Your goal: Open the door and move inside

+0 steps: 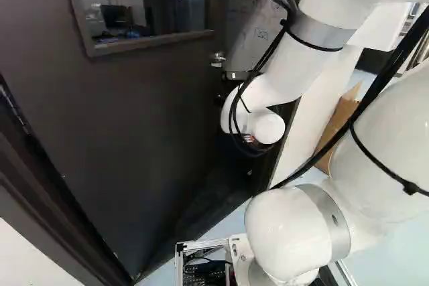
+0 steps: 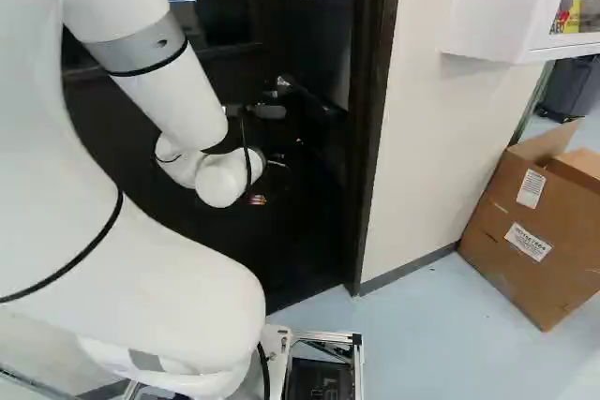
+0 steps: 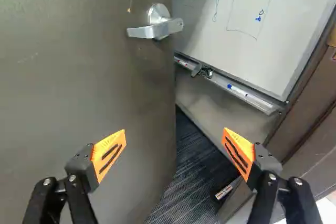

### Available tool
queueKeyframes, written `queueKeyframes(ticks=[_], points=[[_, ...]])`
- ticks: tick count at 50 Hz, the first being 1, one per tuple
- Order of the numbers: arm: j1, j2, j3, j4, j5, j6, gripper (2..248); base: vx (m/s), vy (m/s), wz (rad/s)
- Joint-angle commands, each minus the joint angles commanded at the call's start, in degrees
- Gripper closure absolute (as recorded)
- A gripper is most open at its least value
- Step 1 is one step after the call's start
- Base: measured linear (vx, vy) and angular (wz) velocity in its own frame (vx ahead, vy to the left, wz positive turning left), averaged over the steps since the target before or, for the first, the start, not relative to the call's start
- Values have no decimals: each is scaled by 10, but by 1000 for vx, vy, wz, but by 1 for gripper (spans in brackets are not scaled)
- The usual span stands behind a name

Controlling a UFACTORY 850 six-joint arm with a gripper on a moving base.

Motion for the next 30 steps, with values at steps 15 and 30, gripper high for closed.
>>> queueKeyframes(ticks=[15,30], points=[[1,-2,-2,0,0,0,3,0,-1,-1],[4,-14,-13,0,0,0,3,0,0,0]])
